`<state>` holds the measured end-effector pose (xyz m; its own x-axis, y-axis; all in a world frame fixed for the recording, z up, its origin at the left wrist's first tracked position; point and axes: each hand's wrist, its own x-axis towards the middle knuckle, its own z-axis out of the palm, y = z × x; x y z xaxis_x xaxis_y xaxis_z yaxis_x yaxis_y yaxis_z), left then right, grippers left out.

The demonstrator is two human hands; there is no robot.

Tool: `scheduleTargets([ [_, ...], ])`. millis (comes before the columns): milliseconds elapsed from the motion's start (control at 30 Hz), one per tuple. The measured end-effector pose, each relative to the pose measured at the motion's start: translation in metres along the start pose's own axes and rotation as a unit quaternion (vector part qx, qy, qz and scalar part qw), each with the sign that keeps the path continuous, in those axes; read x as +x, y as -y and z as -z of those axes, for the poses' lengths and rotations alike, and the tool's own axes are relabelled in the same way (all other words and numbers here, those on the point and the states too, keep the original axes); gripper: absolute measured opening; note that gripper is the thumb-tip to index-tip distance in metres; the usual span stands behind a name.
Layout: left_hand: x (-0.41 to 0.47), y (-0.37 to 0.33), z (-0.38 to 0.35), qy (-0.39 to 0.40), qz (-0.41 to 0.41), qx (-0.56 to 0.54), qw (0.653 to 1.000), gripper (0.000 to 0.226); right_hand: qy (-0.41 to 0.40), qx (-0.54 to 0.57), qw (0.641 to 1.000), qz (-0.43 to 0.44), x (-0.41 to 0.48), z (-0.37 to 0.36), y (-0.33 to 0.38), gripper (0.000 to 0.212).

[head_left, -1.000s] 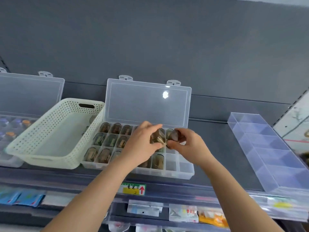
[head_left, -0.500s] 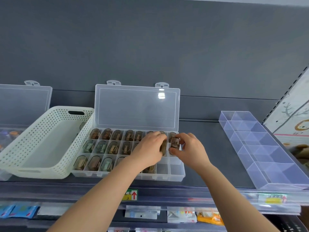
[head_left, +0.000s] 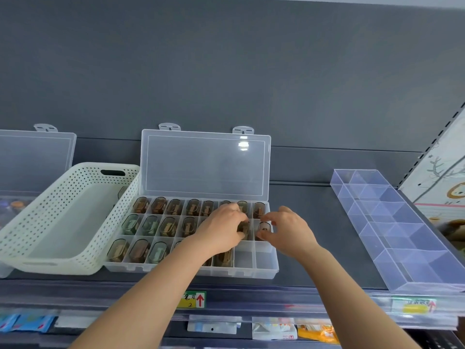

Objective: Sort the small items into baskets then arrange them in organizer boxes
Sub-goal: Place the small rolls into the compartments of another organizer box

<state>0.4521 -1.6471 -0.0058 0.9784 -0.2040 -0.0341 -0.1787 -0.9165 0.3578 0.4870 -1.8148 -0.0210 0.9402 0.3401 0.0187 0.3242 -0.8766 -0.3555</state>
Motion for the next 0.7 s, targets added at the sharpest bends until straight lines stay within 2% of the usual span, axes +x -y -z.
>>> scheduleTargets([
  [433, -0.003, -0.001, -0.001, -0.039, 0.013, 0.012, 0.999, 0.040, -0.026, -0.004, 0.999, 0.039, 0.001, -0.001, 0.002, 0.033],
  [567, -0.014, 0.014, 0.013, -0.071, 0.030, 0.044, 0.996, 0.038, -0.066, 0.010, 0.996, 0.063, 0.008, 0.000, 0.016, 0.030],
  [700, -0.034, 0.045, 0.040, -0.123, 0.069, 0.098, 0.985, 0.034, -0.066, 0.018, 0.991, 0.116, 0.022, -0.004, 0.053, 0.035],
])
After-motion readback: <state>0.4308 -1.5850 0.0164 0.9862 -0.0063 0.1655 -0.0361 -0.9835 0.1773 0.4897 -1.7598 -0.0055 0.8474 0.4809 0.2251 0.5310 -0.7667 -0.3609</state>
